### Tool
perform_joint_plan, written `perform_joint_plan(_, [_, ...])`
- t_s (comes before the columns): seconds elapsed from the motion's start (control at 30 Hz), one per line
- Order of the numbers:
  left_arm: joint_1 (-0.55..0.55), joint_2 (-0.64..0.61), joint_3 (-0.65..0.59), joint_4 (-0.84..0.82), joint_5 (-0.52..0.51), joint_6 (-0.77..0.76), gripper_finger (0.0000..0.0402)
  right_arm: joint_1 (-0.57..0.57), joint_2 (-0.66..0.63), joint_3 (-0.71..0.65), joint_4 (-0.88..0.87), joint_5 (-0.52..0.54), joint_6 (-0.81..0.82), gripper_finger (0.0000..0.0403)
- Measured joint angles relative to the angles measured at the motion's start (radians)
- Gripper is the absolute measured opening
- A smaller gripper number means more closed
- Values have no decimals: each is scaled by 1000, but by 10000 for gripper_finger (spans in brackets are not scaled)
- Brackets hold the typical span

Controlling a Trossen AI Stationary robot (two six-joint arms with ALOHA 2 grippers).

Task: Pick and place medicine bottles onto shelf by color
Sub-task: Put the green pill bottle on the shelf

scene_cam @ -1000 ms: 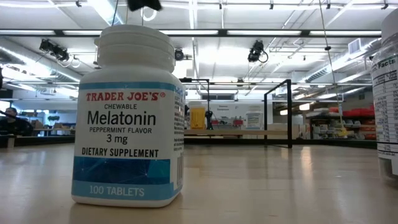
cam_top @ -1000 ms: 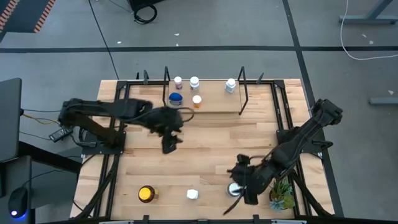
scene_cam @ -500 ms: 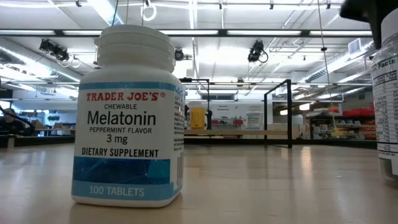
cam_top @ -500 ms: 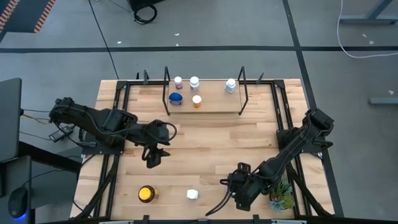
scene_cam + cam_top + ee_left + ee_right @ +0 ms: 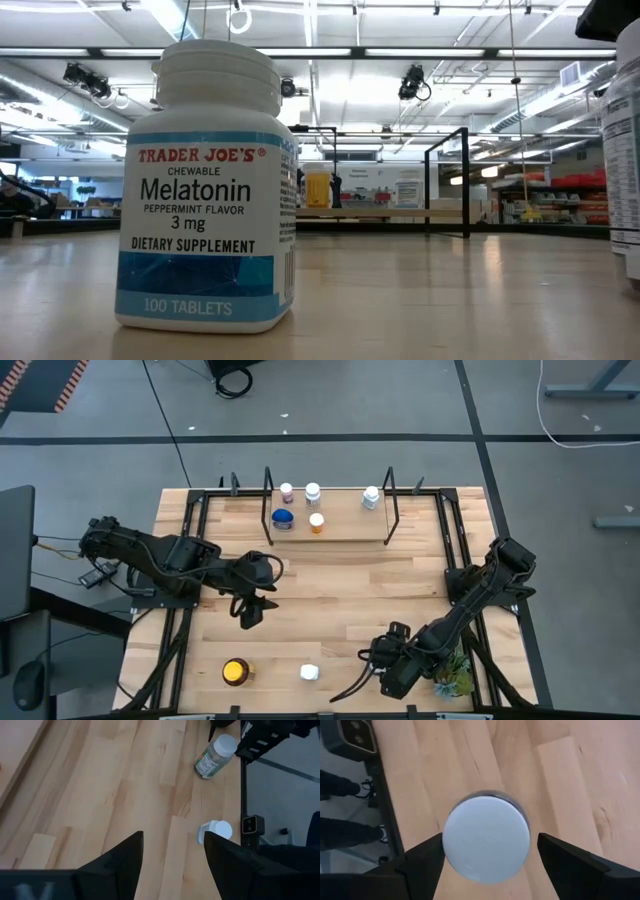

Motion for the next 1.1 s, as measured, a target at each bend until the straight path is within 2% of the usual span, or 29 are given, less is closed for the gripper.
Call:
perform_joint_plan(0.37, [-48,0,0,-1,-16,-61,210,-60,-7,1,-8,-1,2,243])
perform_joint_plan(0.6, [-59,0,0,-3,-33,-110,206,-180,-35,66,-101,23,-66,246])
perform_joint_plan(0.77, [-58,1,1,-3,-57,-139,202,-322,-44,166,-205,58,-244,249])
perform_joint_plan(1.1, [-58,1,1,4,-113,-222,197,-697,-43,269,-236,-8,-575,249])
